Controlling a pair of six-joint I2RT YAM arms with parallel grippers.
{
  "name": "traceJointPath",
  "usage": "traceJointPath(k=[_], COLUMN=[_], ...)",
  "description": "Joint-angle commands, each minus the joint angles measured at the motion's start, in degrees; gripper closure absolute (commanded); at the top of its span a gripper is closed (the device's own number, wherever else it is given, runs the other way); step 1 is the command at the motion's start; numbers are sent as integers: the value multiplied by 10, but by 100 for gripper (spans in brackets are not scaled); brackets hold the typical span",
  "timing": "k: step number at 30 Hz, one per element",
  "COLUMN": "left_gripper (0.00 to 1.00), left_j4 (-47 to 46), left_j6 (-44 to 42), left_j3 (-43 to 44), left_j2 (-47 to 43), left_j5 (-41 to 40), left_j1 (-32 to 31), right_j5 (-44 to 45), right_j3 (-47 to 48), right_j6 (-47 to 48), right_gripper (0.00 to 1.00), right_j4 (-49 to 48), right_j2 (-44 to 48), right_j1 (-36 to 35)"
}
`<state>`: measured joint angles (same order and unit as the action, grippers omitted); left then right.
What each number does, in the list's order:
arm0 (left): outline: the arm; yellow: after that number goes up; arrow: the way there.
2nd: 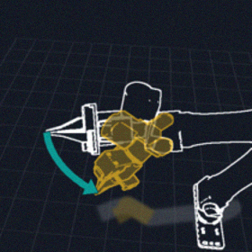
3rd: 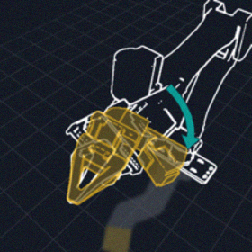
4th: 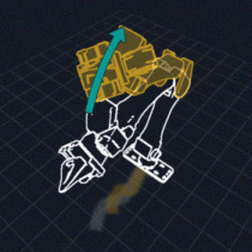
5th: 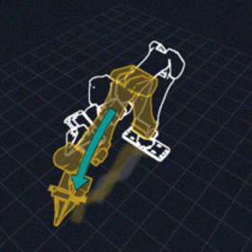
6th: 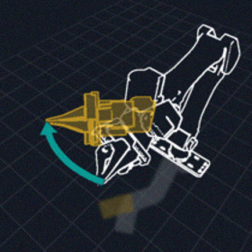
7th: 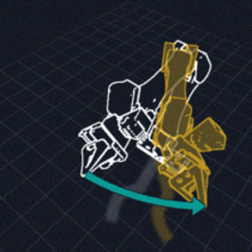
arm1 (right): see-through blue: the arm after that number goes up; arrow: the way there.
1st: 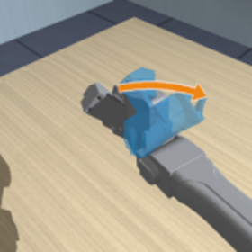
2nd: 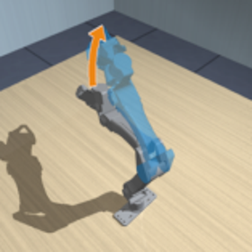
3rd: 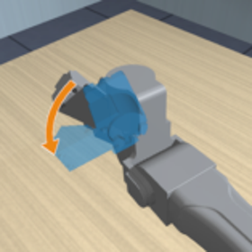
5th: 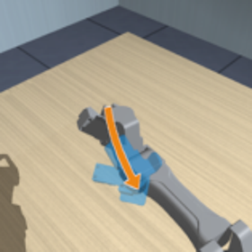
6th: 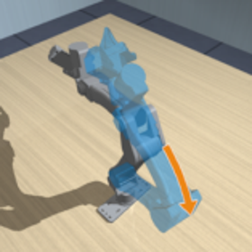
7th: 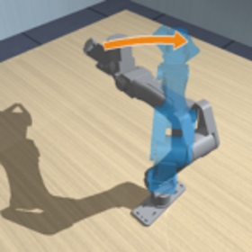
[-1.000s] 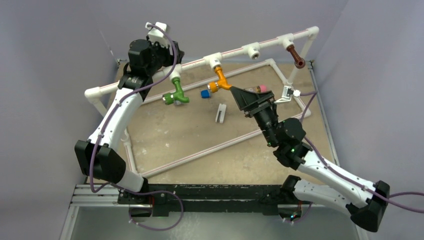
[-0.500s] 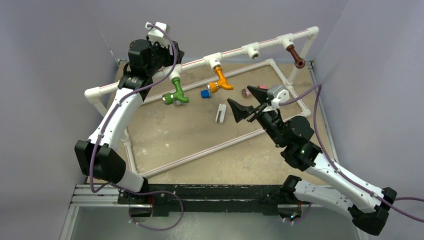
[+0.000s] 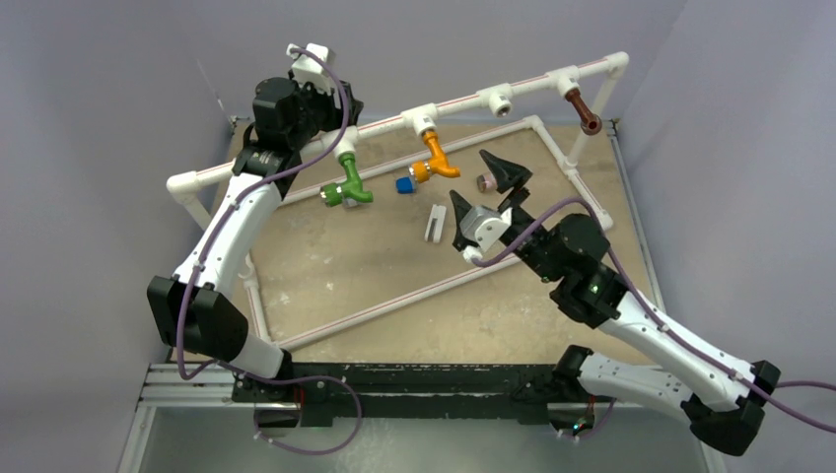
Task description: Install the water faucets
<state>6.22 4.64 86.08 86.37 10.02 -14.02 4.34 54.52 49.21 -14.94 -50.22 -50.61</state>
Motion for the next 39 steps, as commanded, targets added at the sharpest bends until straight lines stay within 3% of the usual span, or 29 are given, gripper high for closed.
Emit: traceJointPath(k=[1,10,19,27,34,39], left_gripper=[35,36,36,36,36,36], left_j4=[83,83,85,85,85,84], left_j6=[-13,-13,-14,-14,-14,-15], left_j3=[-42,-41,-40,-40,-40,-41], left_j2=[34,38,40,40,38,37], left_j5=[15,16,14,14,14,13], left_j1=[-8,-8,-8,-8,-7,-8], right_j5=[9,60,111,144,170,191], right_j3=[7,-20,-71,-75,-62,-51], right_j6=[200,353,466,502,476,427], right_gripper=[14,14,14,17,31,59], right_j4=[-13,-66,-250,-360,-388,-404], right_j2=[-16,-67,-135,-186,-231,-248], right_j1=[-3,-23,-42,-60,-68,-69])
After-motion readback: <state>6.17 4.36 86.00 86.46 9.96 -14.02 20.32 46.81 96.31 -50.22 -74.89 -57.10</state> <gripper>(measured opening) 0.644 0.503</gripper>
